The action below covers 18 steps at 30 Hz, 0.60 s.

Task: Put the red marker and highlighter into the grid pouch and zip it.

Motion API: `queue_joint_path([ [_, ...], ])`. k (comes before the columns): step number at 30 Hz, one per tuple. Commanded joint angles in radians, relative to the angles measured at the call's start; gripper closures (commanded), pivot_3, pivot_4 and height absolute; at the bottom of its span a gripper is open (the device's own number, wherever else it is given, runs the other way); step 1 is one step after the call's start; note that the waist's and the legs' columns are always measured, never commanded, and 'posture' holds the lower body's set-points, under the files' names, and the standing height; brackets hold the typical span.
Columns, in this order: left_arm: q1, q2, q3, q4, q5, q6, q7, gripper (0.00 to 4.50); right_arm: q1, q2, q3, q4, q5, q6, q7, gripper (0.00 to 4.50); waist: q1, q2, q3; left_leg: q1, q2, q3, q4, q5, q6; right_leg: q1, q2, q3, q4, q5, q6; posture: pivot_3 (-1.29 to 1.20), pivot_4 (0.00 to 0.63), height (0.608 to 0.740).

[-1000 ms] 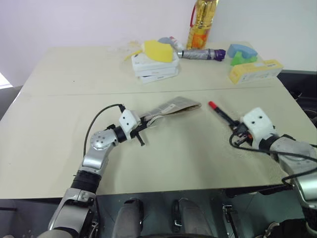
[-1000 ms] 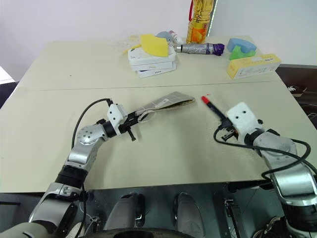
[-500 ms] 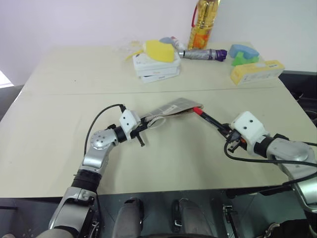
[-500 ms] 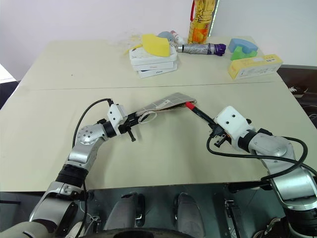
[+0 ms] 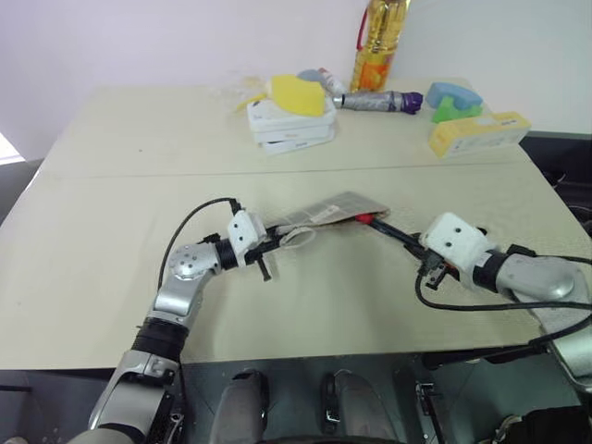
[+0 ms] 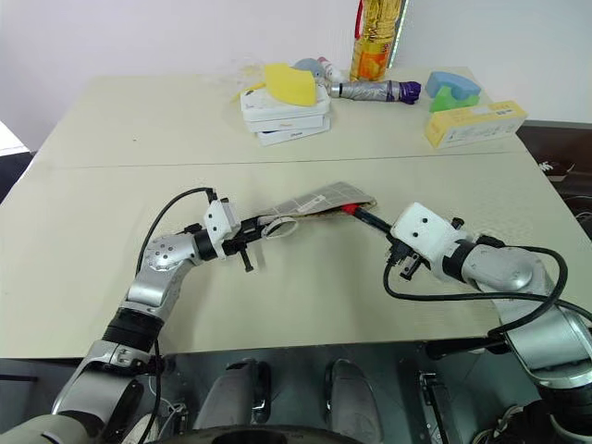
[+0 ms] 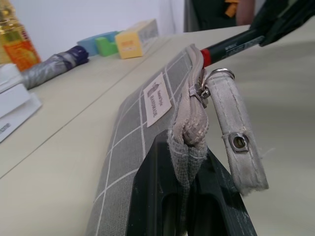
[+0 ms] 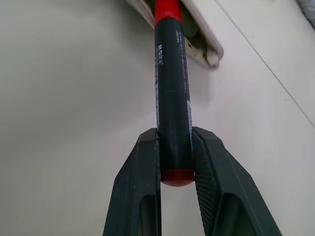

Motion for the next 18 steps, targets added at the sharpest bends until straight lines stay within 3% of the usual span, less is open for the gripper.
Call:
queue_joint_path([
  [1,-0.008,0.006,-0.009,-0.041,-0.004,-0.029,-0.024,4.50,-0.050,-0.026,0.023,-0.083,0.005,-0.016,0.038,4.13,-0.001,0.000,0.000,0.000,0.000,0.000,0.000,0.000,0.000,0.000,0.000,0.000,0.000,0.000,0.000,0.00,0.150,0.740],
  [8,-0.010,0.009,-0.015,-0.052,-0.008,-0.029,-0.053,4.50,-0.111,-0.055,0.094,-0.102,-0.023,-0.015,0.083,4.13,0.002,0.000,0.000,0.000,0.000,0.000,0.000,0.000,0.000,0.000,0.000,0.000,0.000,0.000,0.000,0.00,0.150,0.740],
  [13,0.011,0.028,-0.054,-0.106,-0.007,-0.036,-0.108,4.50,-0.259,-0.070,0.270,-0.054,-0.141,-0.014,0.109,4.13,-0.001,0.000,0.000,0.000,0.000,0.000,0.000,0.000,0.000,0.000,0.000,0.000,0.000,0.000,0.000,0.00,0.150,0.740],
  [18,0.015,0.037,-0.060,-0.129,-0.009,-0.024,-0.118,4.50,-0.313,-0.084,0.345,-0.027,-0.221,-0.015,0.136,4.13,0.001,0.000,0.000,0.000,0.000,0.000,0.000,0.000,0.000,0.000,0.000,0.000,-0.001,0.000,0.000,0.00,0.150,0.740],
])
